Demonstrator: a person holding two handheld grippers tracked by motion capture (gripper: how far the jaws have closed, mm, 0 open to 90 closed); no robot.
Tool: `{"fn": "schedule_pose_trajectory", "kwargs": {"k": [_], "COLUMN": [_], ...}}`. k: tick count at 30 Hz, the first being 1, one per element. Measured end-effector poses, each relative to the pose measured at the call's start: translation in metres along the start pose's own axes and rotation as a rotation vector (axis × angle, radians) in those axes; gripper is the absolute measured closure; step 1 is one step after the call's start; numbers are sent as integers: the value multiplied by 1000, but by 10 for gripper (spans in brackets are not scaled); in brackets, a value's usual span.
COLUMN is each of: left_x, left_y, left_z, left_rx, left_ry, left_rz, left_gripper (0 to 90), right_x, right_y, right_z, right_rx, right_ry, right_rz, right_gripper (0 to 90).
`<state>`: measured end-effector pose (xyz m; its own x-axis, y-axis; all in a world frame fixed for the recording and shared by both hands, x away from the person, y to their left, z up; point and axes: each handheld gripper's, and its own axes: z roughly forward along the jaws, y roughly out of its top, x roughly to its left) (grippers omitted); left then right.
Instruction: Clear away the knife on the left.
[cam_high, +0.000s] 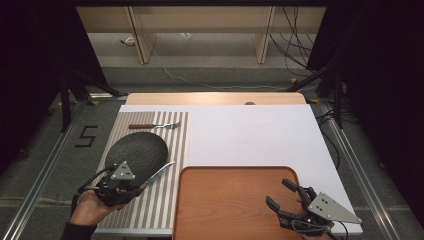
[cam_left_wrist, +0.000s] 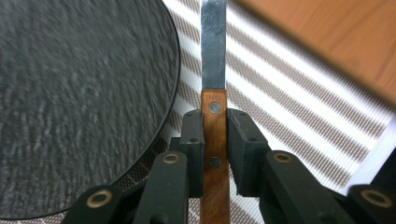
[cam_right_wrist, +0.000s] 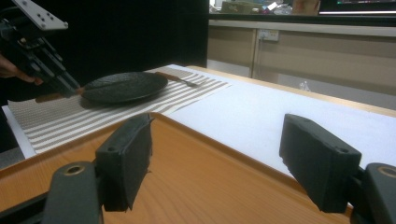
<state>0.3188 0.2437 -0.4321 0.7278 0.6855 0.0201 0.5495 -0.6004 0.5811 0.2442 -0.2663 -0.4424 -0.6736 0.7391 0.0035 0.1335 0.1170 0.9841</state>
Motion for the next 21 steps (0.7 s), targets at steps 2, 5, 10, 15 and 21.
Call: {"fn": "schedule_pose_trajectory", "kwargs": {"k": [2, 5, 10, 15, 21], "left_x": [0, -1, -4, -14, -34], "left_y": [0, 0, 1, 5, 16], "left_z": [-3, -6, -10, -11, -9], "left_rx": [-18, -35, -64, -87, -152], "left_ry": [0, -10, -6, -31, -98], "left_rz": [-16, -36, -52, -39, -18], "left_gripper": [767, 767, 767, 767, 767], "right_x": [0, 0, 0, 0, 0], "right_y": [0, 0, 0, 0, 0], "right_z": [0, 0, 0, 0, 0], "right_rx": [-1, -2, 0, 1, 0], "right_ry": [1, 1, -1, 0, 0], "right_rz": [0, -1, -2, -2, -2], "right_gripper": [266, 266, 266, 266, 266]}}
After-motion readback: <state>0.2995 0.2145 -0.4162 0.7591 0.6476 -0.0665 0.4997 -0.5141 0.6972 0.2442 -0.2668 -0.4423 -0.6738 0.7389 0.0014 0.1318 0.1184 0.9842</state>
